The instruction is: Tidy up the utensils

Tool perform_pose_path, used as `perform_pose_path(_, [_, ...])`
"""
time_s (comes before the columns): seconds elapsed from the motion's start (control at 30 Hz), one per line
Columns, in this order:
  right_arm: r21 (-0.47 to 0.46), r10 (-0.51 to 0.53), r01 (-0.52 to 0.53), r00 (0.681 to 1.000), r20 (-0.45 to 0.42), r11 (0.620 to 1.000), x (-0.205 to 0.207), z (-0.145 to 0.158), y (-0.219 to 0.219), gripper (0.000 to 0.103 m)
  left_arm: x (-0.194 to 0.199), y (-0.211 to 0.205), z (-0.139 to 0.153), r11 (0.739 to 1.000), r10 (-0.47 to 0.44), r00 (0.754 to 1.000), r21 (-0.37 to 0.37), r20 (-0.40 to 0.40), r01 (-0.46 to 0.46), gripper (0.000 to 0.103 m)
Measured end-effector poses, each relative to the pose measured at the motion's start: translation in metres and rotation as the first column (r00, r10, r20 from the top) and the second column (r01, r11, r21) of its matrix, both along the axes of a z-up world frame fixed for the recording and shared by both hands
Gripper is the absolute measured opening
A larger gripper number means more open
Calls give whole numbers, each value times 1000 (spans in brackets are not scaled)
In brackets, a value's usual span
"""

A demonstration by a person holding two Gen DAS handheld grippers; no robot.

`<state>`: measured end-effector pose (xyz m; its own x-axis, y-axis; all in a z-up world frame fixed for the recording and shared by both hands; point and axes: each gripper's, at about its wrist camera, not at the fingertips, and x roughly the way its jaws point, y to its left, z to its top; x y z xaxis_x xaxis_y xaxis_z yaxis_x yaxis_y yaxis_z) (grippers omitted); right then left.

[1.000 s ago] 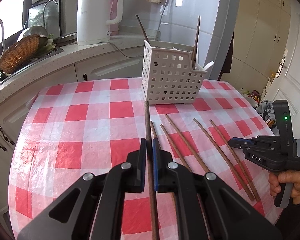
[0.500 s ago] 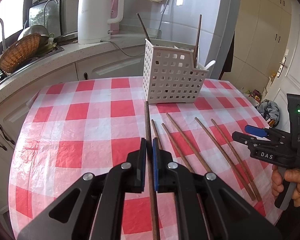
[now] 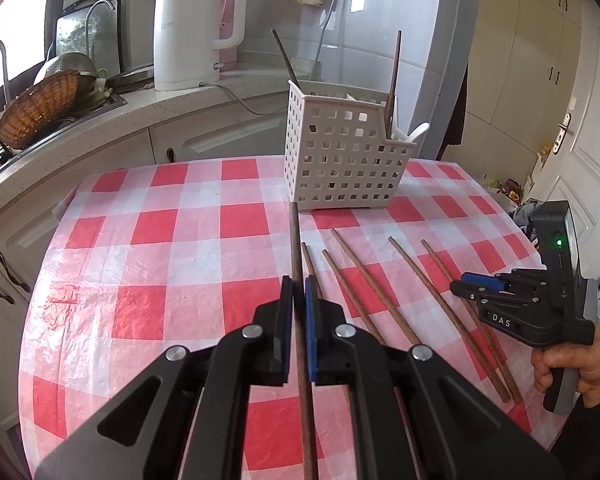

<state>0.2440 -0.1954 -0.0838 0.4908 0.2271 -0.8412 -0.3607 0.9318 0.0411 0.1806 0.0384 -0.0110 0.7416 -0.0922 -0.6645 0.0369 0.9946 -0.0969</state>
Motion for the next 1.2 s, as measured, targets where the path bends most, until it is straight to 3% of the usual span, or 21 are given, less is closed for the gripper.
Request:
perform_pose_path(0.03, [6,8,-8,1000,0,1000,-1,2,1,10,0,0,1,1000,-1,1000,0,1,1,6])
perform_pose_path(0.4, [92,19,-31,991,136,995,-29,65,-11,9,-9,-1,13,1000,-1,999,4,32,0,6])
perform_pose_path(0.5, [76,2,-11,992,124,997,-29,69,-15,10,-11,-1,15,1000,-1,999,4,36,1,6])
perform_pose_path(0.53, [61,-3,-3,995,103,998,-26,64,-15,15,-12,-1,15,1000,-2,999,4,36,2,6])
perform_pose_path(0.6, [38,-8,5,997,75,999,-23,52,-14,39,-13,-2,14,1000,-5,999,4,34,5,6])
perform_pose_path(0.63, [44,-7,4,997,72,999,-23,47,-14,57,-13,-2,14,1000,-6,999,5,33,5,6])
perform_pose_path(0.7, [35,5,-6,999,42,999,-18,33,-10,58,-13,-1,12,1000,-4,1000,4,30,4,6])
perform_pose_path(0.83, [3,-14,14,1000,2,1000,-5,11,-7,42,-12,0,11,1000,0,1000,3,27,0,6])
perform_pose_path(1.0, [-34,13,-14,1000,-25,999,4,-4,-1,41,-10,1,7,1000,3,1000,-1,18,-3,6])
perform_pose_path(1.07, [-27,43,-44,999,-33,999,4,-1,1,29,-10,0,7,1000,0,1000,-1,16,0,6])
perform_pose_path(1.13, [-40,57,-58,998,-34,998,4,2,2,9,-10,0,8,1000,-2,1000,0,17,2,6])
perform_pose_path(1.2, [-18,78,-79,996,-35,997,0,5,1,7,-11,-1,9,1000,-4,1000,2,20,4,6])
